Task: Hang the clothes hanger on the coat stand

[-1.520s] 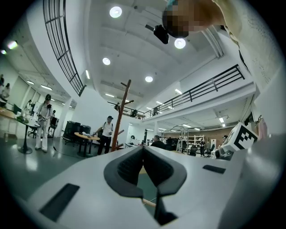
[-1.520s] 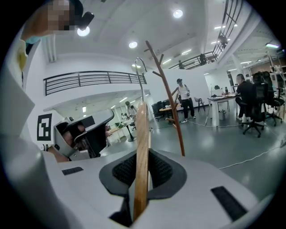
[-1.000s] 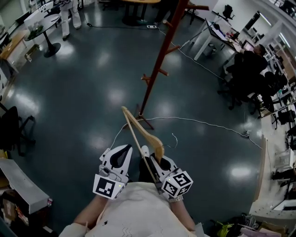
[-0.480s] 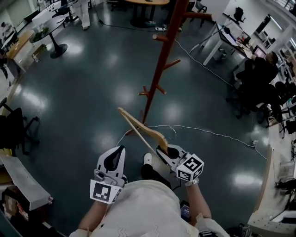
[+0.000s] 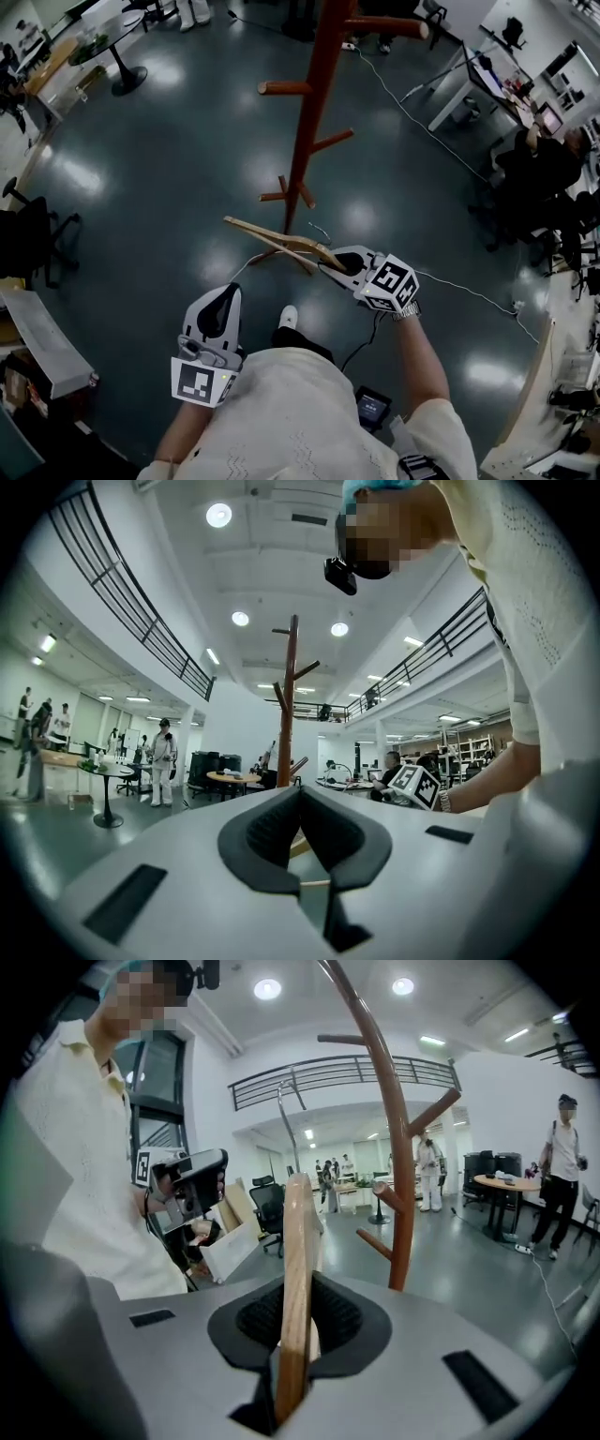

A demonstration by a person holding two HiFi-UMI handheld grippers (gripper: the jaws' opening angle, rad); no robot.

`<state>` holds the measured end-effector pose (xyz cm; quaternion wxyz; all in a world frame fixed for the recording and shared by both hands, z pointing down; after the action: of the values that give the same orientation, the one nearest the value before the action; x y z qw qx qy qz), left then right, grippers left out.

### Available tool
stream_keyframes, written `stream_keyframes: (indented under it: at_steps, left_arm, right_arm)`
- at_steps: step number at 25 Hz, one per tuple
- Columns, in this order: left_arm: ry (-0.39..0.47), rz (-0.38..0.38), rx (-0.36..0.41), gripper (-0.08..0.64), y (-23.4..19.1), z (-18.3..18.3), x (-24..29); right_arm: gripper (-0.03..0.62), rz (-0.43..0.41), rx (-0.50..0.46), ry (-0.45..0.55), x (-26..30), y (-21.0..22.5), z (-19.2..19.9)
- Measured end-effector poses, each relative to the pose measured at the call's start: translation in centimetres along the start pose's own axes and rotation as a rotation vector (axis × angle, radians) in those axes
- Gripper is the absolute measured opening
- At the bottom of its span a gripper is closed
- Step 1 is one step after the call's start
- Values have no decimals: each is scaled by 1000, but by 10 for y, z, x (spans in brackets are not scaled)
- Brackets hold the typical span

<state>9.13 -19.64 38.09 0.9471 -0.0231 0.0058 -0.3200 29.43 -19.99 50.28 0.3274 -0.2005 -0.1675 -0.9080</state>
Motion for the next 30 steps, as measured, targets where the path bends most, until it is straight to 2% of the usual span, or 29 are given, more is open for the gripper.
stream_keyframes:
  at_steps: [6,9,14,19,24,26,30]
  left_arm:
    - [-29,-78,19,12,8,6,54]
    - [-30,-108,24,12,12,7,70]
    - [-74,-167,37,12,-1,18,80]
    - [-106,-244,8,12,-3,20,87]
    - [-130,-294,2,12,-11,28,96]
    - [-127,-299,19,12,-13,28,97]
    - [-139,-355,1,12,-22,28,86]
  right_arm:
    - [58,-137,7,8,4,70,8]
    - [58,-201,-3,-42,7,96,21]
    - [58,-275,-77,-129,28,130,31]
    - [58,-329,-130,-164,48,164,35]
    - [58,-409,-219,-236,66,186,42]
    - [58,-434,-239,-262,70,189,44]
    - [58,-465,-256,-291,87,191,41]
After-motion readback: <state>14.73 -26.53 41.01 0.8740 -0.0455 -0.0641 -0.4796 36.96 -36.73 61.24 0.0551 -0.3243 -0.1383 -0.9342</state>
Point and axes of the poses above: the fingertips, and each gripper's own axes: x forward along the fingers, y to its right, z out of its underside, the point moved 3 cm from there along -x, backward along the fingers
